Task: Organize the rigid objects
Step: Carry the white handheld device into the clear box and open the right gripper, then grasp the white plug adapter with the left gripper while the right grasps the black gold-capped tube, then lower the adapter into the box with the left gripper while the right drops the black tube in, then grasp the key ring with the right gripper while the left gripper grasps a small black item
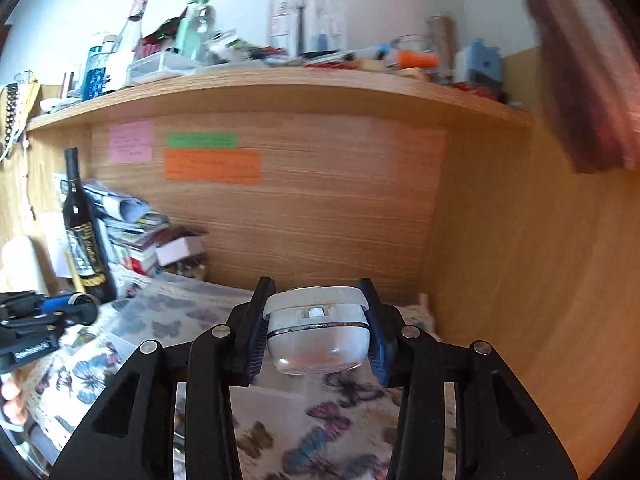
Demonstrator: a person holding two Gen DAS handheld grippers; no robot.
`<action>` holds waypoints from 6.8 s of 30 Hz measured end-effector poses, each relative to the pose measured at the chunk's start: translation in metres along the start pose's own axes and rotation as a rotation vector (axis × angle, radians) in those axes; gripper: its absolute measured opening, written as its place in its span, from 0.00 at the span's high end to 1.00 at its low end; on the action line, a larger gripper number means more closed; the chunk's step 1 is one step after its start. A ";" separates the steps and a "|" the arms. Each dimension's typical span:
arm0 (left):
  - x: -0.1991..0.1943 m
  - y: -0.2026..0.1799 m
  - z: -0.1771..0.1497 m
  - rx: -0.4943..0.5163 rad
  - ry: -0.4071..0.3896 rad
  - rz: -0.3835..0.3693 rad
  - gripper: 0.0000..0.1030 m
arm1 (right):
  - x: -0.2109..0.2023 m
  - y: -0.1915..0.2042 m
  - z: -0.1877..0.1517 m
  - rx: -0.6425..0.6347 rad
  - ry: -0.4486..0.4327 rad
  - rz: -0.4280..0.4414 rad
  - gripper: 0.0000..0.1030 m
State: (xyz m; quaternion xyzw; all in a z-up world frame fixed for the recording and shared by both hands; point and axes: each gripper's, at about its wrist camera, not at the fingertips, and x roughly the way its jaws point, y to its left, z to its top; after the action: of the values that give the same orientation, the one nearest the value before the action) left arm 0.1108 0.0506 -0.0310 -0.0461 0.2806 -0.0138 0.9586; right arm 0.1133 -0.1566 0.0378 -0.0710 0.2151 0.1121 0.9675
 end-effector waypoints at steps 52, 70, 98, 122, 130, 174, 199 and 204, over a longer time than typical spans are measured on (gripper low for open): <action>0.021 -0.009 -0.002 0.106 0.081 0.096 0.06 | 0.058 0.016 -0.024 -0.060 0.212 0.200 0.19; 0.056 -0.028 -0.066 0.103 0.302 -0.024 0.23 | 0.069 0.025 -0.099 -0.031 0.451 0.213 0.19; 0.017 0.016 -0.080 0.025 0.214 -0.074 0.65 | 0.109 0.091 -0.118 -0.044 0.658 0.178 0.06; 0.003 0.000 -0.049 0.047 0.089 -0.079 0.65 | 0.056 0.038 -0.068 0.013 0.405 0.104 0.21; 0.007 -0.002 -0.019 0.026 0.032 -0.057 0.65 | 0.060 0.029 -0.037 0.026 0.290 0.112 0.21; 0.070 0.000 0.005 0.024 0.119 0.003 0.35 | 0.135 0.054 -0.039 -0.028 0.401 0.229 0.20; 0.055 0.035 -0.069 0.004 0.332 0.050 0.11 | 0.065 0.048 -0.079 -0.046 0.437 0.273 0.14; 0.067 0.030 -0.073 0.013 0.360 0.024 0.20 | 0.063 0.056 -0.101 -0.053 0.510 0.326 0.14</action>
State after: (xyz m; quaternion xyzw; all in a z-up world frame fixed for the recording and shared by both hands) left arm 0.1273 0.0708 -0.1311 -0.0333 0.4483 -0.0120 0.8932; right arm 0.1144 -0.1092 -0.0854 -0.0865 0.4565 0.2500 0.8495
